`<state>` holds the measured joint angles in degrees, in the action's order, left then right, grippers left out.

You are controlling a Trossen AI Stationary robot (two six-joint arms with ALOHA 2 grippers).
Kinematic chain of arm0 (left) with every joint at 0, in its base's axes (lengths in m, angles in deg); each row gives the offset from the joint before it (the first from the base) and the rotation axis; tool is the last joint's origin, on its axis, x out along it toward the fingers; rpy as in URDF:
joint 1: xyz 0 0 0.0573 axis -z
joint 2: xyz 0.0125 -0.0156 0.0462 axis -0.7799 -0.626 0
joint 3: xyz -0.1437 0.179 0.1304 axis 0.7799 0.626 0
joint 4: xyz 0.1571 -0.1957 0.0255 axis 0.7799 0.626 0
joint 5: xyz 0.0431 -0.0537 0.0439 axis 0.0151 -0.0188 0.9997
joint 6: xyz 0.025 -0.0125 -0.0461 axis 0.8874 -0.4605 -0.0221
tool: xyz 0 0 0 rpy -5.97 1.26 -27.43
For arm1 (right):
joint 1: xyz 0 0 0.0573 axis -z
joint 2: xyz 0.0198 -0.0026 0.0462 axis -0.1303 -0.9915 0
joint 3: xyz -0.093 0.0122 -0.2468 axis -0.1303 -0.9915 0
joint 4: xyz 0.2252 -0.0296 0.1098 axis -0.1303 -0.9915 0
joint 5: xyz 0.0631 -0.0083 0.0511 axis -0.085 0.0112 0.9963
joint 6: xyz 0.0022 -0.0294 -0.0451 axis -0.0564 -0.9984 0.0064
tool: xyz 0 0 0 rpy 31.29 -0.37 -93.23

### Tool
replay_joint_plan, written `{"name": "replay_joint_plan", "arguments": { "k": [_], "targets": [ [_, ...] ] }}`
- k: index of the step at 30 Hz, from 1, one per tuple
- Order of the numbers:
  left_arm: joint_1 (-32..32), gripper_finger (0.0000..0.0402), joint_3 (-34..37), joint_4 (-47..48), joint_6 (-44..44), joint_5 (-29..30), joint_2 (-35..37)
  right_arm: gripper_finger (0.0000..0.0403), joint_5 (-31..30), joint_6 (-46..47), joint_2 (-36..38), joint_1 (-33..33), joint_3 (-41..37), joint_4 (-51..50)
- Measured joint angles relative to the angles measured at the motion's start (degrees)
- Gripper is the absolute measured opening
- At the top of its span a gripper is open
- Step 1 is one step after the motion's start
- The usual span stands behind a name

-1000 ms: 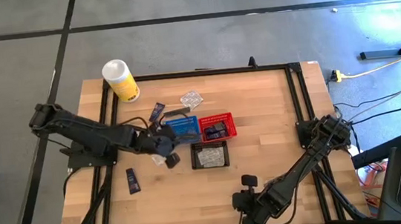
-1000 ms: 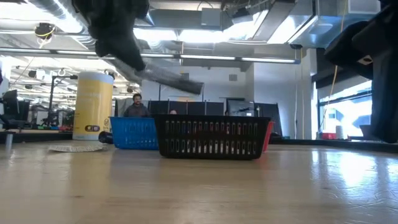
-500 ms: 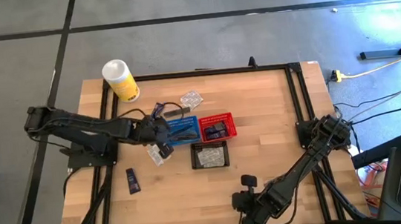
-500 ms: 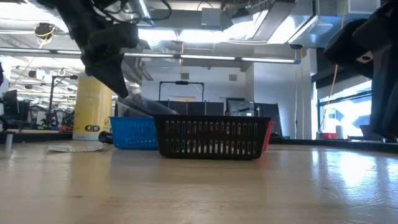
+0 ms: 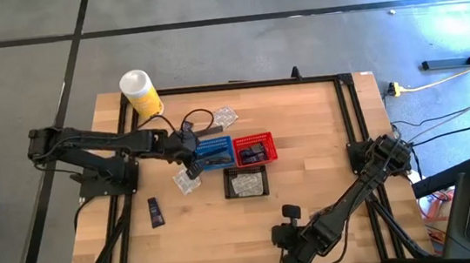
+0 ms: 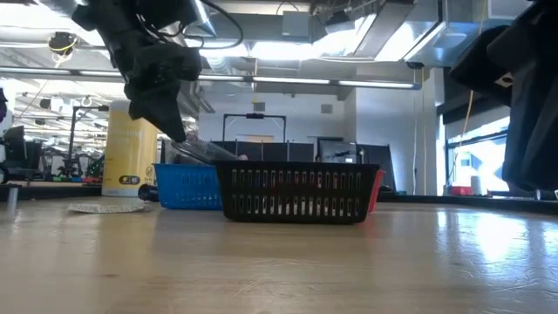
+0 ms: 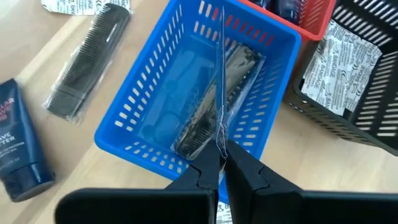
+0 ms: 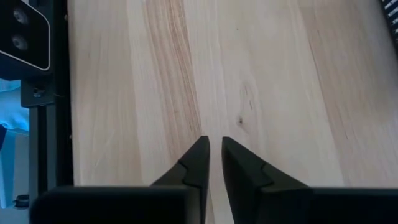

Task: Pick & Place Travel size toiletries
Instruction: Put the black comb into the blue bin

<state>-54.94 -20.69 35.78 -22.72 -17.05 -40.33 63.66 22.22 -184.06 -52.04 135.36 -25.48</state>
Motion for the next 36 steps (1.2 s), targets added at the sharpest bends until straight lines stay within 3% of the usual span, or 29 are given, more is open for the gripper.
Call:
{"name": "replay_joint_plan", "arguments": {
  "k": [14,22,28,32,36],
  "targets": [
    [-0.19,0.0077,0.0,-0.81,0.04,-1.06,0.0,0.0062,0.01,-0.01,0.0,0.0,0.0,0.0],
    [-0.18,0.0138,0.0,-0.74,2.31,-2.1,0.03,0.0045,0.01,-0.03,0.0,0.0,0.0,0.0],
    [-0.03,0.0154,0.0,-0.76,3.95,-3.6,3.68,0.0032,0.01,-0.03,0.0,0.0,0.0,0.0],
    [2.6,0.0151,0.0,-1.16,3.95,0.96,9.23,0.0026,0.01,-0.03,0.0,0.0,0.0,0.0],
    [9.2,0.0145,0.0,-2.84,4.12,8.53,14.72,0.0021,0.01,-0.1,0.0,0.0,0.0,0.0]
  ]
}}
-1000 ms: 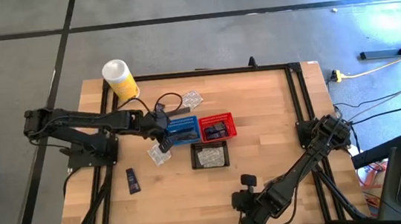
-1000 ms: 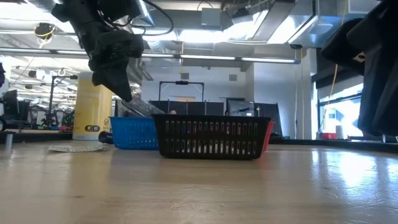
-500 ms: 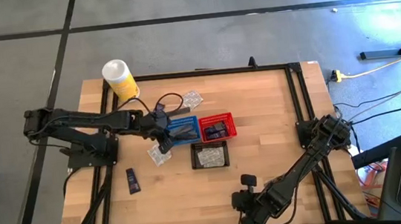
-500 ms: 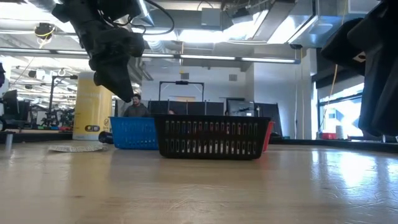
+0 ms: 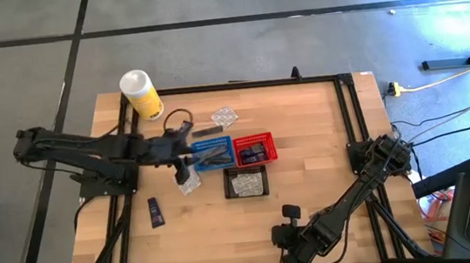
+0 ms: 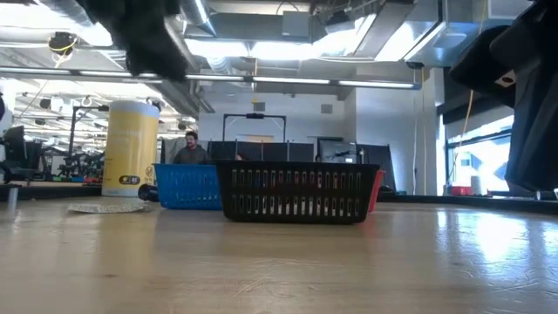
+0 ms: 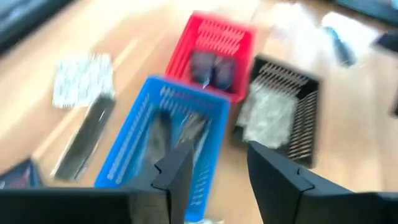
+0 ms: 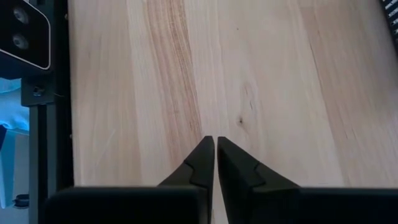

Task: Pick & Place Travel size toiletries
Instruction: Put the black comb into the blue bin

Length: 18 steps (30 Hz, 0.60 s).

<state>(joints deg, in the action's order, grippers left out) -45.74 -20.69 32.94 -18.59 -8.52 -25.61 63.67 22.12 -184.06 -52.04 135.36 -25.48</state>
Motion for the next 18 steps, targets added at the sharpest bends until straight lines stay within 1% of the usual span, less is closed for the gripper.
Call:
{"name": "replay_joint_plan", "arguments": {
  "k": [5,8,12,15,18],
  "targets": [
    [9.07,0.0144,-0.02,-3.0,0.9,6.84,3.89,0.002,-0.87,-1.18,0.0,0.0,0.0,0.44],
    [13.72,0.0143,-0.02,-3.1,1.5,10.87,5.26,0.002,-0.85,-1.42,0.0,0.0,0.0,0.76],
    [19.11,0.0143,-0.02,-3.06,3.13,16.36,6.76,0.0007,0.13,-1.77,0.0,0.05,0.0,0.86],
    [22.17,0.0143,-0.02,-3.64,4.93,16.08,7.63,0.0004,0.51,-2.72,0.0,0.22,0.0,0.9],
    [23.91,0.0143,-0.02,-6.24,6.51,12.77,8.02,0.0003,1.73,-3.61,0.0,0.86,0.0,0.9]
  ]
}}
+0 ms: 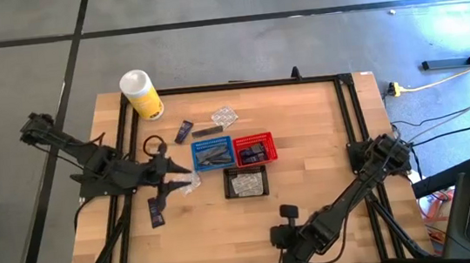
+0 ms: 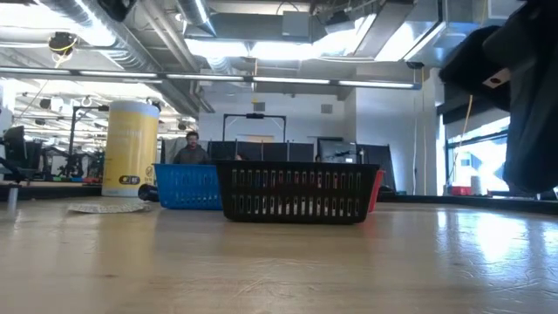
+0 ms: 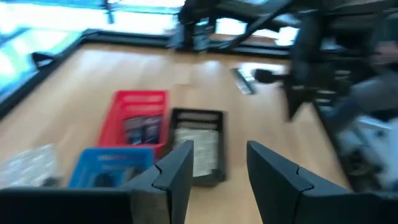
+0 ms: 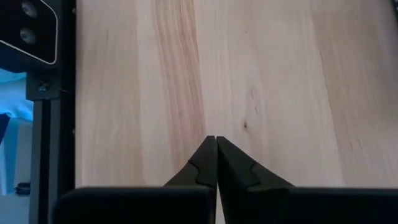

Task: Pick & Place Travel size toiletries
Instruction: Put the black comb into the blue bin

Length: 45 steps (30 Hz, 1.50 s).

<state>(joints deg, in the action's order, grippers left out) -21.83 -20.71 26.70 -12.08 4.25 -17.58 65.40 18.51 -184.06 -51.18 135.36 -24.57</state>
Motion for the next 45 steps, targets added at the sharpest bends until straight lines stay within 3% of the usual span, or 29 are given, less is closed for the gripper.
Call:
{"name": "replay_joint_plan", "arguments": {
  "k": [2,7,13,19,26,31,40,45],
  "targets": [
    [0.39,0.0143,0.85,-3.16,0.65,-2.97,0.25,0.0002,1.21,-0.47,0.0,0.71,0.0,0.01],
    [-0.55,0.0143,10.75,-23.32,2.71,-14.35,0.15,0.0001,4.26,-2.42,0.12,2.79,0.0,0.4],
    [-3.37,0.0143,22.54,-32.13,1.26,-15.62,3.36,0.0001,4.95,-5.5,2.69,3.87,0.0,0.48],
    [-7.16,0.0143,27.16,-29.63,3.66,-16.31,14.85,0.0,5.39,-4.02,10.14,3.86,-8.11,7.88],
    [-9.34,0.0143,27.28,-22.51,10.61,-14.91,24.84,0.0,4.95,-2.56,23.61,5.01,-27.86,30.78],
    [-9.72,0.0143,27.28,-22.7,12.93,-11.93,27.94,0.0,4.58,-7.21,32.29,6.33,-37.42,42.08],
    [-9.71,0.0143,27.28,-22.45,12.95,-11.17,28.34,0.0014,-5.62,-24.45,41.84,6.79,-41.2,43.68],
    [-9.71,0.0143,27.28,-22.48,11.96,-11.17,28.32,0.0025,-5.84,-29.78,42.91,6.79,-41.2,42.75]
  ]
}}
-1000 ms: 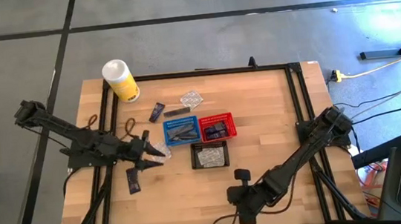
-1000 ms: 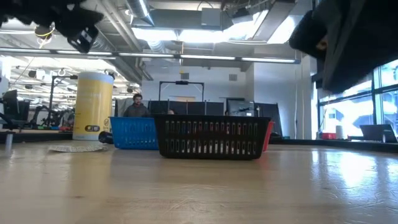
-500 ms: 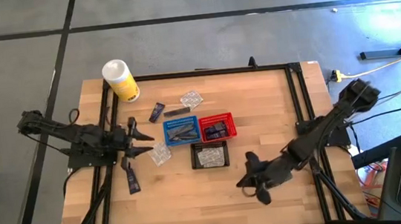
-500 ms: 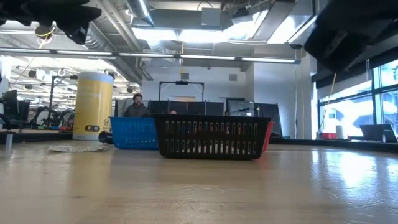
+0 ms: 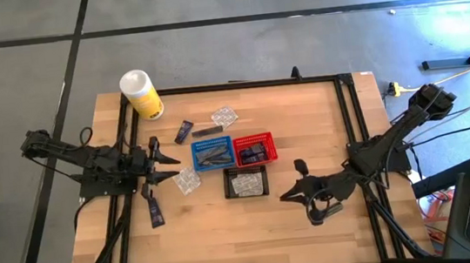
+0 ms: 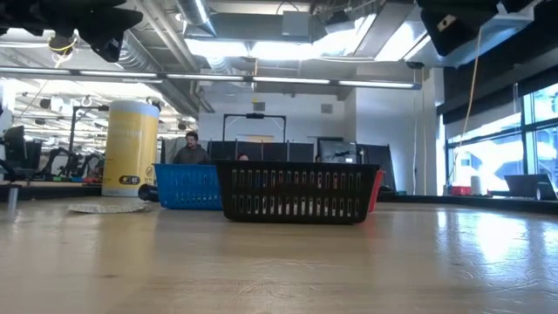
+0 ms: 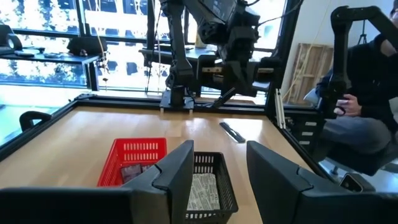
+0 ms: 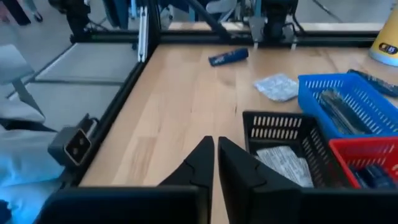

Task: Pick & Place Travel size toiletries
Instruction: Put the black comb into the blue bin

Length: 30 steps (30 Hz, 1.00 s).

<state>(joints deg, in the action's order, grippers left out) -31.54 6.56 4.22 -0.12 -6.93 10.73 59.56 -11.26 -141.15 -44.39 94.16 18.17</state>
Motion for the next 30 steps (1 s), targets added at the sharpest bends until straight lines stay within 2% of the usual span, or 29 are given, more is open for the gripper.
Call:
{"name": "replay_joint_plan", "arguments": {
  "k": [2,7,9,14,21,26,30],
  "targets": [
    [0.0,0.0143,0.0,0.02,-0.05,0.0,0.0,0.0027,0.16,1.29,0.04,-0.28,0.0,-1.88],
    [0.0,0.0143,0.0,0.0,-0.06,0.0,0.0,0.001,1.51,15.15,-0.18,-2.23,0.0,-8.98],
    [0.0,0.0143,0.0,0.02,-0.07,0.0,0.0,0.0004,1.65,17.64,-0.59,-3.67,0.0,-10.9],
    [0.0,0.0143,0.0,0.01,-0.07,0.0,0.0,0.0007,-0.82,16.26,-1.19,-5.7,0.0,-11.54],
    [0.0,0.0143,0.0,0.01,-0.07,0.0,-0.01,0.0003,-0.17,9.53,-1.22,-6.64,0.04,-13.33],
    [0.0,0.0143,0.0,0.0,-0.07,0.0,-0.02,0.0002,3.98,15.88,-1.82,-5.98,5.14,-28.87],
    [0.0,0.0143,0.0,0.0,-0.07,0.0,-0.02,0.0001,4.14,15.21,-3.37,-5.15,12.07,-40.24]
  ]
}}
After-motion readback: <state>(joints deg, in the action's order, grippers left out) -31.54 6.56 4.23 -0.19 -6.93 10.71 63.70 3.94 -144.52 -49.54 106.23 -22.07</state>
